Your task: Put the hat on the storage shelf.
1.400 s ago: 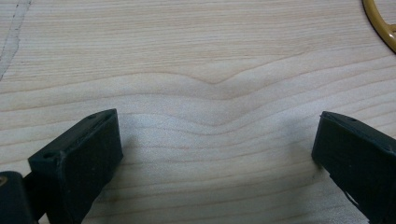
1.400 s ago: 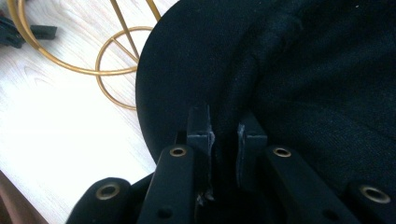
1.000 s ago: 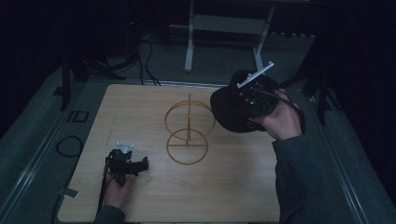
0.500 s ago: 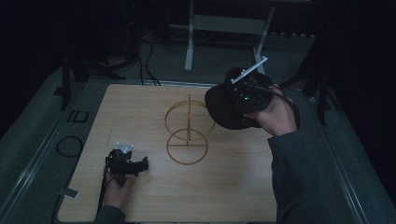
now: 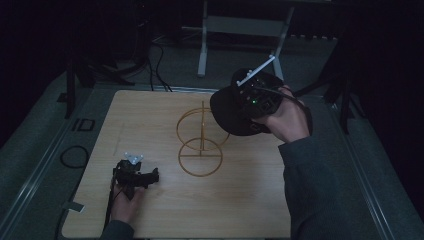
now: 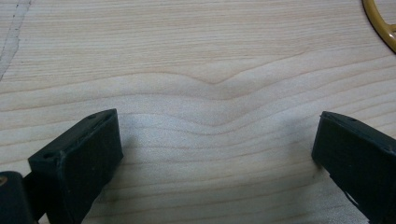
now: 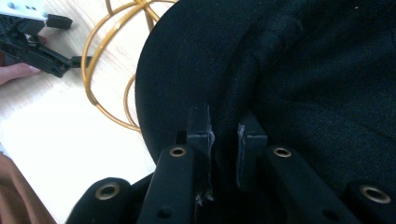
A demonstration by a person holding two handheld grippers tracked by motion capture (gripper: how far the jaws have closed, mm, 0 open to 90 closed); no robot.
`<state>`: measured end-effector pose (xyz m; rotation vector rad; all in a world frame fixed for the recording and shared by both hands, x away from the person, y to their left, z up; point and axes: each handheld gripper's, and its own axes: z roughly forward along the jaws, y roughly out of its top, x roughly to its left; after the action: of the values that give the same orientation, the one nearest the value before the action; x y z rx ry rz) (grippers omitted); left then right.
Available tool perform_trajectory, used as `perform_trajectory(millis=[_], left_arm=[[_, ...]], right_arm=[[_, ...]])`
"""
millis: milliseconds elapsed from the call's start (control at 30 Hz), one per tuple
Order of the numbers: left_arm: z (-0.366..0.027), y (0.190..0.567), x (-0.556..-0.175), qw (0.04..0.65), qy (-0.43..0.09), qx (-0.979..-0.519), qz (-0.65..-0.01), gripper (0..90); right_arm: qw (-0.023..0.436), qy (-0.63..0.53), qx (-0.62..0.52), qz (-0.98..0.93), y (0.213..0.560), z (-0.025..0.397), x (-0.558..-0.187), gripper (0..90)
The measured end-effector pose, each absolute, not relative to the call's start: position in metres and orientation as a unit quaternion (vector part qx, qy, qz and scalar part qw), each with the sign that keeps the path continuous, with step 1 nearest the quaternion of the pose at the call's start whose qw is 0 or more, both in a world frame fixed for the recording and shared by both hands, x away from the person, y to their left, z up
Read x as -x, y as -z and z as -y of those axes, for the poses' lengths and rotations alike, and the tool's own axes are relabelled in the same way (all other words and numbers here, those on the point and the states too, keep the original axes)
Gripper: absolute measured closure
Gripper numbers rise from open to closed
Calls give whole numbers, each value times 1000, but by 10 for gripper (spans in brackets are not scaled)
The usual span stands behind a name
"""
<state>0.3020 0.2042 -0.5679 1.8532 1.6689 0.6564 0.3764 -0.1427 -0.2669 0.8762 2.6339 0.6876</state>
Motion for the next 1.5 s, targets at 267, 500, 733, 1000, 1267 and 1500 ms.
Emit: perform_trajectory(millis=[267,500,733,1000,1267,1500], left_arm=[[-204,568,-302,278,-245,-690,-622,12],[-204,568,-302,277,-244,-691,-621,12],[-204,568,-302,277,-245,-691,-621,12],[-204,568,-302,277,-244,-691,-621,12],[-204,568,-302,277,-244,-691,-621,12],[-204,568,-302,277,-245,-691,-621,12]], right_arm=[[139,-238,-292,-916,263,129,-375,799],[135,-239,-282,-919,263,116,-374,798],[131,-235,-276,-923,264,107,-372,797],[128,-231,-266,-927,266,96,-370,797],[125,-227,-257,-931,264,86,-369,796],[121,-227,-246,-935,262,77,-367,796]])
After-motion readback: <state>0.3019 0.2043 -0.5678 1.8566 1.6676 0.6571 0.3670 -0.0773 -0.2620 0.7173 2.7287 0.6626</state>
